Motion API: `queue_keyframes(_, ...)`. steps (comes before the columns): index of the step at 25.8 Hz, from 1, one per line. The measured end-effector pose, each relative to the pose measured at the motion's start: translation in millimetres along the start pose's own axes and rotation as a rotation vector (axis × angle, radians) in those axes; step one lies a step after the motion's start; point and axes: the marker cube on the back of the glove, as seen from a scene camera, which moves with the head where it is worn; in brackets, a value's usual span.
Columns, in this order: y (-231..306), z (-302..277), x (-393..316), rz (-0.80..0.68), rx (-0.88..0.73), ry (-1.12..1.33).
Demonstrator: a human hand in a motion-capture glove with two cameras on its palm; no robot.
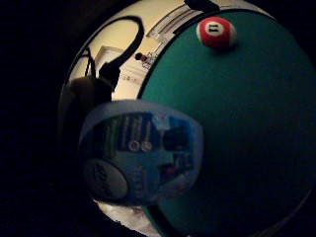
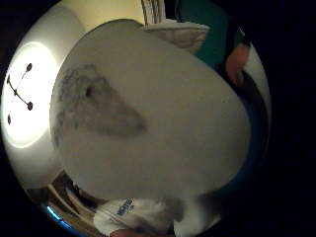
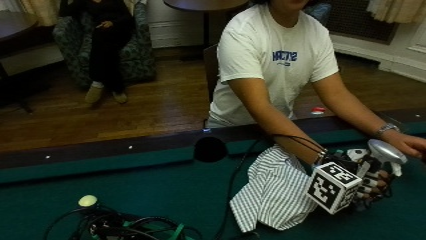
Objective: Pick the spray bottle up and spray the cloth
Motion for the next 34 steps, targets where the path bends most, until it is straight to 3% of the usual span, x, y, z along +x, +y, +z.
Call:
queue_keyframes(16, 78.7, -77.1, -9.1, 0.015, -0.027, 0.362)
queue_keyframes(26, 137.0, -120.9, -48.7, -0.187, -0.07, 0.67)
queue_keyframes(34, 190.3, -133.3, -69.7, -0.292, -0.202, 0.795)
